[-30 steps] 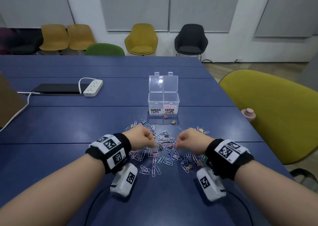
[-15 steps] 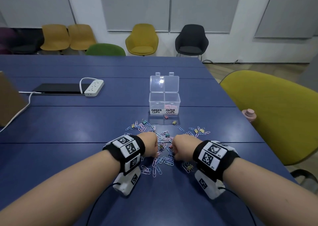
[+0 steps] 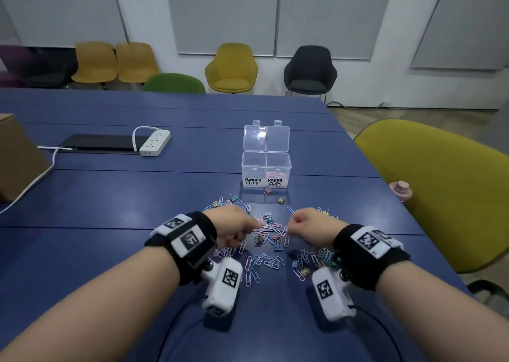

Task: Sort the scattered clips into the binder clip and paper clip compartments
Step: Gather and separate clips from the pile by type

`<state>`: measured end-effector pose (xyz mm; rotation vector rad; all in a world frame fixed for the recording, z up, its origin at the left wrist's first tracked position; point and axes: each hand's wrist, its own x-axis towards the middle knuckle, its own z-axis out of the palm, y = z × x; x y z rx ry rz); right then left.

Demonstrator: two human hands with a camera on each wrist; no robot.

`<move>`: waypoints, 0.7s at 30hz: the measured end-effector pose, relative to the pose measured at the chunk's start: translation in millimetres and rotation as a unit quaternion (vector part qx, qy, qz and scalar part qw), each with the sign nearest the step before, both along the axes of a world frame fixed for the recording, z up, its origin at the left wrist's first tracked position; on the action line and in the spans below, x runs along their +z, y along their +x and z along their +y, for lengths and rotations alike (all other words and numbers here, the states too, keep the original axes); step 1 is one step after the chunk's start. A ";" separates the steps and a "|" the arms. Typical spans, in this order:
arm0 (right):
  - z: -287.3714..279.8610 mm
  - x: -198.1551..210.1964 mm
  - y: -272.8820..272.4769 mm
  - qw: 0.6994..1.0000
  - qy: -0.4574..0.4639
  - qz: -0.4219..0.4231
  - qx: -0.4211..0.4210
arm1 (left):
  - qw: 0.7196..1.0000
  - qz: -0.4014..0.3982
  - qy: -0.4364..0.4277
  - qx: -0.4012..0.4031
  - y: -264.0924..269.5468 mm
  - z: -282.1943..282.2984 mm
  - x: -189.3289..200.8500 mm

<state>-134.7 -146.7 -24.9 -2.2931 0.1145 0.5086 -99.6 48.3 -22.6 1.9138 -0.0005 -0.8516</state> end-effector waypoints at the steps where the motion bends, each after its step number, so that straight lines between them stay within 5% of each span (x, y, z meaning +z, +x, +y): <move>1: -2.3 0.9 -0.3 0.991 0.117 0.018 -0.062 | 0.992 0.059 -0.097 0.053 0.6 2.4 1.0; 4: -6.6 2.8 -1.7 0.908 0.374 0.053 -0.183 | 0.943 0.156 -0.267 0.122 -1.4 9.3 7.8; 7: -7.3 3.1 -4.3 0.852 0.478 0.060 -0.204 | 0.925 0.161 -0.319 0.127 -2.9 14.2 8.3; 13: -3.1 -1.5 -5.0 0.830 0.517 0.074 -0.195 | 0.914 0.127 -0.356 0.148 -5.9 20.7 3.8; 17: 0.6 -2.2 -5.2 0.858 0.473 0.092 -0.175 | 0.923 0.159 -0.326 0.131 -5.5 25.5 7.3; 19: 5.7 -2.2 -5.0 0.913 0.375 0.073 -0.140 | 0.945 0.163 -0.260 0.109 -7.5 23.0 9.0; 21: 12.9 1.0 -6.8 0.982 0.180 0.022 -0.046 | 0.984 0.104 -0.129 0.071 -8.7 18.9 4.2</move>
